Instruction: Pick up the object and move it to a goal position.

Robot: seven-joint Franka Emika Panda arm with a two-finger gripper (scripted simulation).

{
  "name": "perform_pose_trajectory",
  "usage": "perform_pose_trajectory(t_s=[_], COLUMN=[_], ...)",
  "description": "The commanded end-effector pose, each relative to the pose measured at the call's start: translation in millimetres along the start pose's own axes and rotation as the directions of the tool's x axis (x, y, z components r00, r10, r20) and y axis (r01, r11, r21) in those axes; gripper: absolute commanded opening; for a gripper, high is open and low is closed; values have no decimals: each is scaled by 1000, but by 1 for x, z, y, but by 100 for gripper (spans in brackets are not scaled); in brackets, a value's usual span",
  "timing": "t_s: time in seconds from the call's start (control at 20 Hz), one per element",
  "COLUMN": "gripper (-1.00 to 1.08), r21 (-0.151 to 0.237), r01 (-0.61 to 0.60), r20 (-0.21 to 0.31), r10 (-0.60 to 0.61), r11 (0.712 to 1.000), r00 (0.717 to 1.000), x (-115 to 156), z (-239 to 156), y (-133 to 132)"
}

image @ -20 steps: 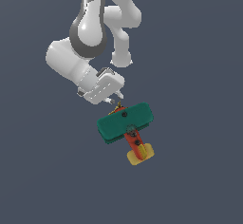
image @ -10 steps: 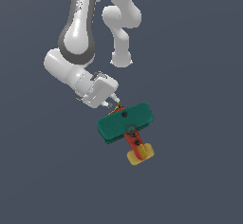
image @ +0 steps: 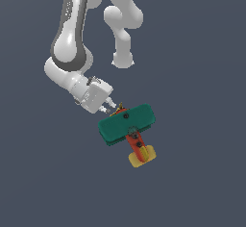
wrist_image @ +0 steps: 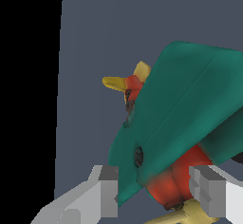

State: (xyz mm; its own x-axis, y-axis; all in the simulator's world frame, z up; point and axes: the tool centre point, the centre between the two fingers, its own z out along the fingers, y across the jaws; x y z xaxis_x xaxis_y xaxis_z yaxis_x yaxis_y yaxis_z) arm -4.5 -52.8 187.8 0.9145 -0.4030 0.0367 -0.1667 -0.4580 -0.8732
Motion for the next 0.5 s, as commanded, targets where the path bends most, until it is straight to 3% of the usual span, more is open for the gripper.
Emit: perform_pose_trajectory(t_s=[0.0, 0.45], gripper=[28, 28], r21=[23, 90], r01=[-7, -23], r20=[-28, -118], r10=[7, 33], r11=[1000, 996], r00=[1000, 992], x=[5, 20], z=[-2, -8], y=[4, 19])
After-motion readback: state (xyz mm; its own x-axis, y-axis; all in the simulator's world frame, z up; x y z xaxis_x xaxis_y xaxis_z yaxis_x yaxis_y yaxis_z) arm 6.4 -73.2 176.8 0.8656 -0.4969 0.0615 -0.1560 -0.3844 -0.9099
